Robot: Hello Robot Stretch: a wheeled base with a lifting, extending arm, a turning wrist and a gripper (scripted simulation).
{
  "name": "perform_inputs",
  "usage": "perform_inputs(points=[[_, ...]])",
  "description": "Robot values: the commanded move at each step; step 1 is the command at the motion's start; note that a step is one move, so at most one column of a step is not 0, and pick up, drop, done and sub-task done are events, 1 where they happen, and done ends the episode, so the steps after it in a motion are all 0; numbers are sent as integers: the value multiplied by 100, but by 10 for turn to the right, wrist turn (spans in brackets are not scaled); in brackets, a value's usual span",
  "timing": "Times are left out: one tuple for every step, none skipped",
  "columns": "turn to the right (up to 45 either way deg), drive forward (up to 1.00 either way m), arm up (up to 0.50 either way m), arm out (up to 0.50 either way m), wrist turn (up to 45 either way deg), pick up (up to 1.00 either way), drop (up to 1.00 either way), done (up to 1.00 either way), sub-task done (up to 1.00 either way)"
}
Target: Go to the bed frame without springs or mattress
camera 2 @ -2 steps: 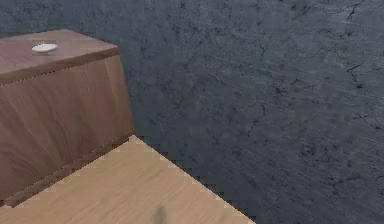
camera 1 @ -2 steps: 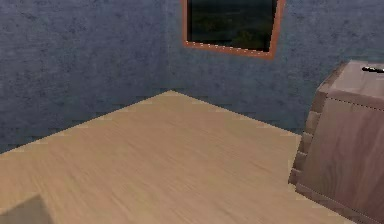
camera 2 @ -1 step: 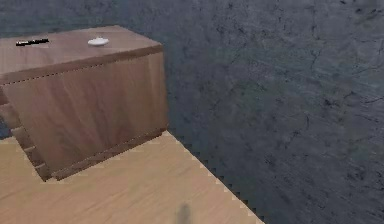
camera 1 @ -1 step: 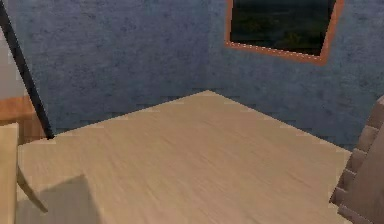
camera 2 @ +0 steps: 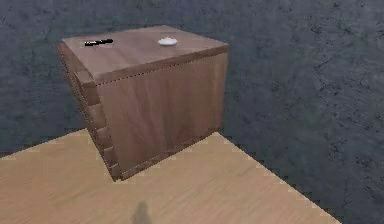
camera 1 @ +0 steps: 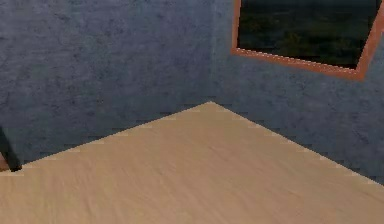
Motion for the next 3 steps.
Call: perform_inputs(points=[[-360,0,0,0,0,0,0,0,0],[0,100,0,0,0,0,0,0,0],[-60,0,0,0,0,0,0,0,0]])
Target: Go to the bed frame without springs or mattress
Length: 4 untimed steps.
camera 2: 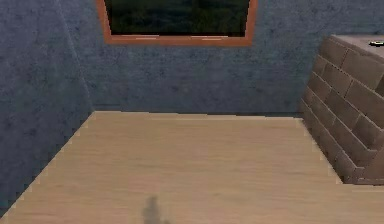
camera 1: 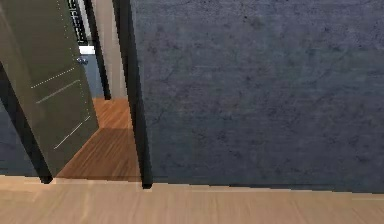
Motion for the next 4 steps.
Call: perform_inputs(points=[[0,35,0,0,0,0,0,0,0],[-420,0,0,0,0,0,0,0,0],[0,65,0,0,0,0,0,0,0],[-240,0,0,0,0,0,0,0,0]])
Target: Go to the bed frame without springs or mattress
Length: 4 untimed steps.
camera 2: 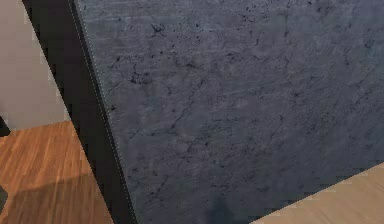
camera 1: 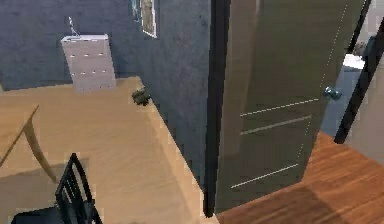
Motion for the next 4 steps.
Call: perform_inputs(points=[[-30,0,0,0,0,0,0,0,0],[240,0,0,0,0,0,0,0,0],[0,20,0,0,0,0,0,0,0],[-360,0,0,0,0,0,0,0,0]])
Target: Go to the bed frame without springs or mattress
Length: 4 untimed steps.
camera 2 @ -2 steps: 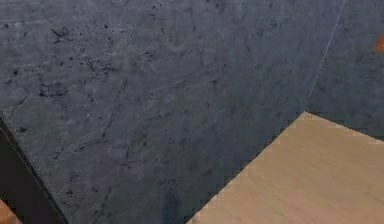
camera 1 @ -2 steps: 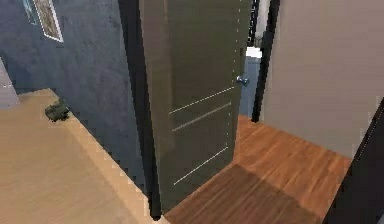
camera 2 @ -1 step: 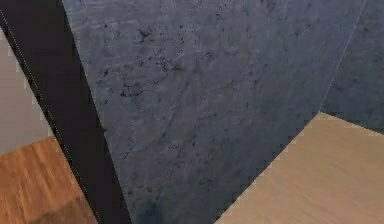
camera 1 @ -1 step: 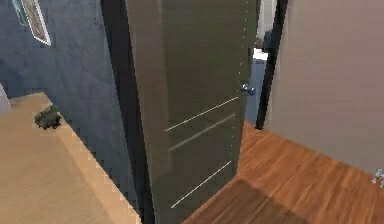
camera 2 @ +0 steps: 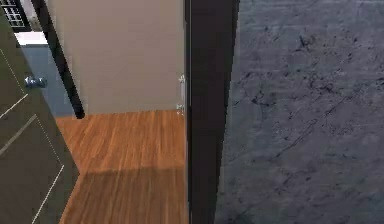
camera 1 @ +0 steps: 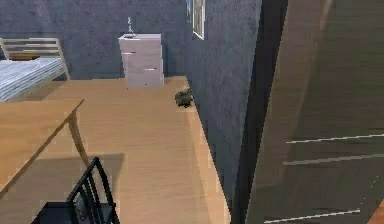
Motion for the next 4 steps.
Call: perform_inputs(points=[[0,35,0,0,0,0,0,0,0],[450,0,0,0,0,0,0,0,0],[300,0,0,0,0,0,0,0,0],[0,100,0,0,0,0,0,0,0]])
